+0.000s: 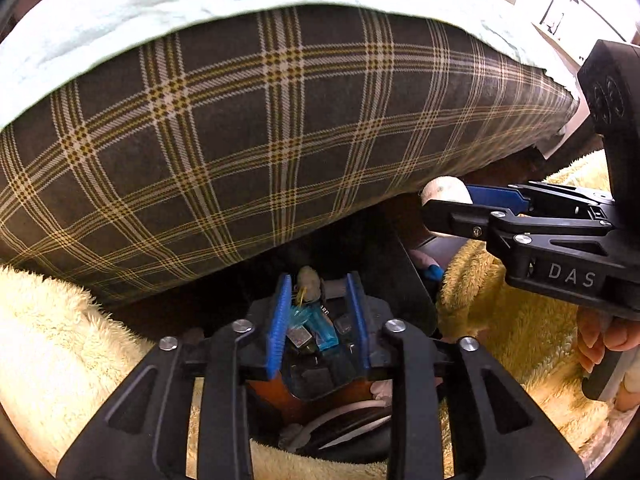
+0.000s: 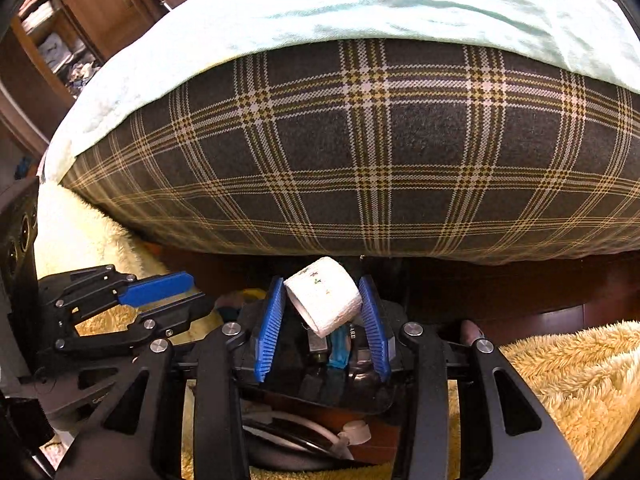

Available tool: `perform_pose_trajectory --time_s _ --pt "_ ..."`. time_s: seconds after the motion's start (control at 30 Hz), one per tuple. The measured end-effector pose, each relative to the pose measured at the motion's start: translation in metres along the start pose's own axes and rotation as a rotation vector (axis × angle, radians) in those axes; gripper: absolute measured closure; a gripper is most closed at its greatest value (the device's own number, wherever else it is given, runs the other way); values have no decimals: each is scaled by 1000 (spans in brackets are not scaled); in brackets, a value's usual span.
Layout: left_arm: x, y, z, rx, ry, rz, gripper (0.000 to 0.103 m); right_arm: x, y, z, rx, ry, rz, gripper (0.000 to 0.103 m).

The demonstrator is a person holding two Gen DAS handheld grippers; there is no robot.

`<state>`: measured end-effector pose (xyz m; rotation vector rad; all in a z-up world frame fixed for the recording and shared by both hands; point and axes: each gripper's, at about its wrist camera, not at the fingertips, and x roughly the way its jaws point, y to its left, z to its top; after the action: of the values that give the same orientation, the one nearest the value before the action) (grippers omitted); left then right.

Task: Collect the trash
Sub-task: 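Carry the pacifier and white roll down toward the bin under the bed, then open both tools over the bin and lift them back to the bed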

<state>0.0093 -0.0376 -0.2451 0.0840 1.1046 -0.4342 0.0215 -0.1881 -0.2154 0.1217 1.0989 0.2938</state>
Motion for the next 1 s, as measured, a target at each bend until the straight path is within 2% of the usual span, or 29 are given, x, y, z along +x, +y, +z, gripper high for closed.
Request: perform_pose_trajectory --time_s 0.03,0.07,0.27,0.33,0.4,0.6,0.83,1.0 --pt "-1 1 0 -2 -3 1 70 0 0 2 3 -5 -1 48" --pt "-2 2 0 -5 -7 2 66 1 -1 5 5 -6 0 44" --pt "-14 12 4 -16 -22 7 57 -18 -7 15 9 -46 -11 37" --pt "-21 13 7 -11 -39 12 52 -33 -9 20 8 -90 -17 34" --pt "-35 15 14 -11 -68 19 39 -53 -11 29 4 -155 -28 32" --pt "-83 17 39 8 -197 58 19 -102 -23 59 -10 -300 -133 30" --pt "-121 6 87 56 -335 125 11 -141 -41 107 -17 -436 -220 26" --pt "-125 7 132 75 -422 163 9 -147 -50 155 -1 -468 -225 25"
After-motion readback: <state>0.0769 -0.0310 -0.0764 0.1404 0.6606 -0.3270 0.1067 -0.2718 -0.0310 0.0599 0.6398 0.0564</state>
